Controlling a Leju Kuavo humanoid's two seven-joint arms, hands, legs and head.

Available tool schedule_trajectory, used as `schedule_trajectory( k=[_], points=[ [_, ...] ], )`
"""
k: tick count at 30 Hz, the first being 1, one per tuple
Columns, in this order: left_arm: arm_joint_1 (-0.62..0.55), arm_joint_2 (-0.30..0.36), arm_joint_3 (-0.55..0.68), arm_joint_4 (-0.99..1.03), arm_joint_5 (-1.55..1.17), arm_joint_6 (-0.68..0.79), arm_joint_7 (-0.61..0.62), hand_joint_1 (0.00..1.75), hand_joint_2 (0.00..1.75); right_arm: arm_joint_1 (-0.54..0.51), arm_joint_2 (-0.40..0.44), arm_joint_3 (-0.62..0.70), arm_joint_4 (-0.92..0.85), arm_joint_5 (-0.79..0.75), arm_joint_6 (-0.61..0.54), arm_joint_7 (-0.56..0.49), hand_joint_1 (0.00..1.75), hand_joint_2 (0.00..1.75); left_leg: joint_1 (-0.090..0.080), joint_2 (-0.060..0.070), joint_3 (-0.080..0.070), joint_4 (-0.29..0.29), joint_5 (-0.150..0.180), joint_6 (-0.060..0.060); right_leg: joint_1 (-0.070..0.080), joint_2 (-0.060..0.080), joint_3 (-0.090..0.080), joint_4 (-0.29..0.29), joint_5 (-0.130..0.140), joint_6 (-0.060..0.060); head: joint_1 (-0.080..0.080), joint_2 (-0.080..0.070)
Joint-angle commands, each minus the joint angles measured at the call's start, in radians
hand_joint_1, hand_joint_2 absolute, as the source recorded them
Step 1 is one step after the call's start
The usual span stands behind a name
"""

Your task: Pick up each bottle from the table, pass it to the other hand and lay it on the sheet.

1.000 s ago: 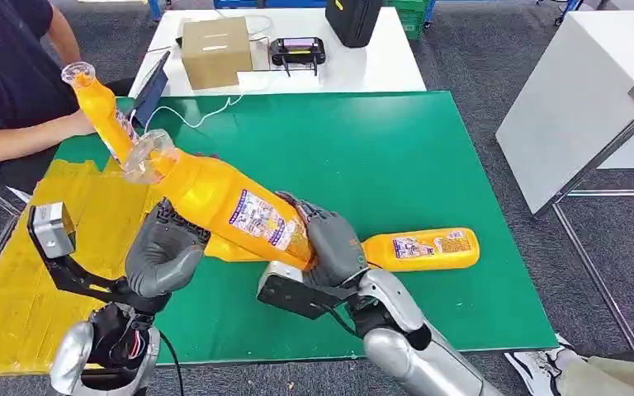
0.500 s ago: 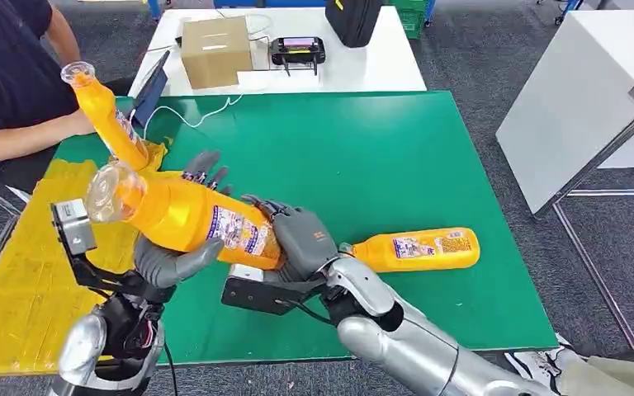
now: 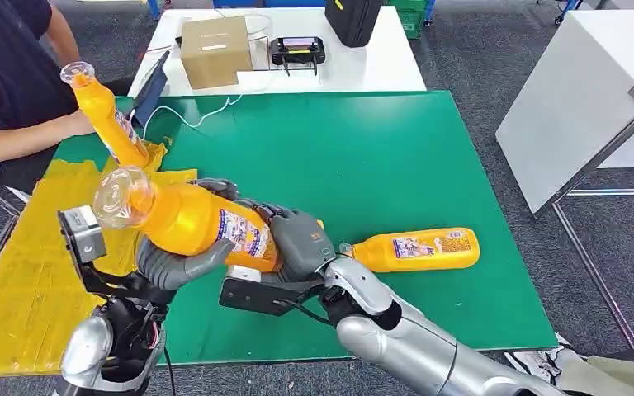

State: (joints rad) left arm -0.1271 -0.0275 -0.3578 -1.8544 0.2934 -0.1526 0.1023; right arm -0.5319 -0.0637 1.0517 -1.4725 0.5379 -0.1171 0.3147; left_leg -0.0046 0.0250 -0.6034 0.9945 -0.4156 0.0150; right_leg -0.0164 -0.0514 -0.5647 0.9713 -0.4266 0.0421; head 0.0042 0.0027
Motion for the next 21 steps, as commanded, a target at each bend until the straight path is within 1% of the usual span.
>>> schedule_trajectory(
  k=[1, 3, 5, 6, 7, 8, 10, 11, 12, 13, 14, 15, 16, 17, 18, 19, 21],
  points=[
    [-0.021, -0.016, -0.034, 0.011, -0.033, 0.003, -0.014, 1.75, 1.75, 0.005, -0.060, 0.076, 0.049, 0.001, -0.012, -0.006, 1.75, 1.75, 0.001, -0.004, 0.002, 0.000, 0.000, -0.001, 0.001, 0.001, 0.004, -0.002, -0.001, -0.001, 0.000, 0.000],
    [-0.014, -0.018, -0.017, 0.006, -0.050, 0.008, -0.017, 1.75, 1.75, 0.014, -0.069, 0.055, 0.056, 0.006, -0.032, 0.003, 1.75, 1.75, 0.001, -0.003, 0.002, 0.000, 0.000, -0.001, 0.001, 0.001, 0.003, -0.001, -0.001, -0.001, 0.000, 0.000],
    [-0.015, -0.021, 0.004, 0.003, -0.107, 0.015, -0.023, 1.75, 1.75, 0.049, -0.075, 0.004, 0.003, 0.036, -0.023, 0.039, 1.75, 1.75, 0.002, -0.004, 0.003, -0.001, -0.001, -0.001, 0.001, 0.001, 0.004, -0.002, -0.001, -0.001, 0.000, 0.000],
    [-0.016, -0.024, 0.015, 0.004, -0.137, 0.015, -0.019, 1.75, 1.75, 0.066, -0.080, -0.017, -0.008, 0.048, -0.025, 0.047, 1.27, 1.75, 0.001, -0.003, 0.001, 0.000, 0.000, -0.001, 0.000, 0.000, 0.002, -0.001, 0.000, -0.001, 0.000, 0.000],
    [-0.025, -0.024, 0.022, 0.009, -0.183, 0.024, -0.017, 1.75, 1.75, 0.097, -0.080, -0.056, -0.019, 0.084, -0.025, 0.042, 0.00, 1.75, 0.001, -0.004, 0.002, 0.000, -0.001, -0.001, 0.001, 0.000, 0.004, -0.001, -0.001, -0.001, 0.000, 0.000],
    [-0.035, -0.028, 0.031, 0.016, -0.235, 0.032, -0.015, 1.75, 1.75, 0.137, -0.081, -0.108, -0.035, 0.104, -0.020, 0.029, 0.00, 1.75, 0.001, -0.005, 0.002, 0.000, -0.001, -0.001, 0.001, 0.000, 0.003, -0.001, -0.001, -0.001, 0.000, 0.000],
    [-0.051, -0.027, 0.043, 0.024, -0.326, 0.056, -0.024, 1.75, 1.75, 0.167, -0.088, -0.146, -0.045, 0.122, -0.007, 0.020, 0.00, 1.75, 0.002, -0.008, 0.003, 0.000, -0.001, -0.001, 0.002, -0.002, 0.006, -0.002, -0.002, -0.002, 0.000, 0.000],
    [-0.064, -0.019, 0.046, 0.025, -0.460, 0.082, -0.042, 1.75, 1.75, 0.192, -0.090, -0.174, -0.056, 0.132, 0.001, 0.006, 0.00, 1.75, 0.002, -0.008, 0.003, 0.000, 0.000, -0.001, 0.002, -0.003, 0.005, -0.002, -0.002, -0.002, 0.000, 0.000],
    [-0.071, -0.026, 0.065, 0.026, -0.569, 0.101, -0.053, 1.75, 1.75, 0.214, -0.093, -0.194, -0.072, 0.150, 0.011, -0.006, 0.00, 1.75, 0.002, -0.007, 0.001, 0.000, 0.000, -0.001, 0.001, -0.003, 0.003, -0.001, -0.001, -0.001, 0.000, 0.000],
    [-0.080, -0.032, 0.089, 0.027, -0.702, 0.113, -0.060, 1.75, 1.75, 0.248, -0.097, -0.219, -0.104, 0.172, 0.021, -0.018, 0.00, 1.75, 0.002, -0.009, 0.002, 0.000, 0.000, -0.001, 0.001, -0.003, 0.005, -0.001, -0.002, -0.002, 0.000, 0.000],
    [-0.087, -0.033, 0.107, 0.031, -0.804, 0.127, -0.063, 1.75, 1.75, 0.269, -0.100, -0.231, -0.128, 0.190, 0.032, -0.023, 0.00, 1.75, 0.001, -0.008, 0.001, 0.000, 0.000, -0.001, 0.001, -0.003, 0.003, -0.001, -0.002, -0.001, 0.000, 0.000],
    [-0.090, -0.033, 0.116, 0.034, -0.833, 0.131, -0.064, 1.75, 1.75, 0.281, -0.103, -0.237, -0.141, 0.195, 0.033, -0.024, 0.00, 1.75, 0.001, -0.005, 0.000, 0.000, 0.000, -0.001, 0.001, -0.002, 0.002, -0.001, -0.001, -0.001, 0.000, 0.000],
    [-0.091, -0.033, 0.120, 0.036, -0.834, 0.130, -0.065, 1.75, 1.75, 0.285, -0.105, -0.236, -0.148, 0.196, 0.034, -0.024, 0.00, 1.75, 0.002, -0.008, 0.000, 0.001, -0.001, -0.001, 0.001, -0.002, 0.003, 0.000, -0.002, -0.001, 0.001, 0.000],
    [-0.095, -0.026, 0.122, 0.040, -0.929, 0.148, -0.066, 1.75, 1.75, 0.297, -0.102, -0.245, -0.164, 0.203, 0.040, -0.022, 0.00, 1.75, 0.001, -0.005, 0.000, 0.001, 0.000, -0.001, 0.000, 0.000, 0.001, 0.000, -0.001, -0.001, 0.000, 0.000],
    [-0.095, -0.034, 0.135, 0.049, -0.987, 0.146, -0.062, 1.75, 1.75, 0.313, -0.100, -0.259, -0.180, 0.211, 0.043, -0.024, 0.00, 1.75, 0.001, -0.005, 0.001, 0.001, -0.001, -0.001, 0.001, 0.002, 0.003, 0.000, -0.002, -0.002, 0.000, 0.000],
    [-0.131, 0.030, 0.124, 0.085, -1.060, 0.165, -0.057, 1.75, 1.75, 0.333, -0.094, -0.274, -0.204, 0.215, 0.043, -0.026, 0.00, 1.75, 0.001, -0.005, 0.001, 0.001, -0.001, -0.001, 0.001, 0.001, 0.002, 0.000, -0.001, -0.002, 0.000, 0.000],
    [-0.168, 0.081, 0.132, 0.144, -1.195, 0.193, -0.062, 1.75, 1.75, 0.369, -0.085, -0.304, -0.252, 0.218, 0.044, -0.032, 0.00, 1.75, 0.001, -0.007, 0.001, 0.000, 0.000, -0.001, 0.001, -0.001, 0.003, 0.000, -0.002, -0.002, 0.000, 0.000]
  ],
)
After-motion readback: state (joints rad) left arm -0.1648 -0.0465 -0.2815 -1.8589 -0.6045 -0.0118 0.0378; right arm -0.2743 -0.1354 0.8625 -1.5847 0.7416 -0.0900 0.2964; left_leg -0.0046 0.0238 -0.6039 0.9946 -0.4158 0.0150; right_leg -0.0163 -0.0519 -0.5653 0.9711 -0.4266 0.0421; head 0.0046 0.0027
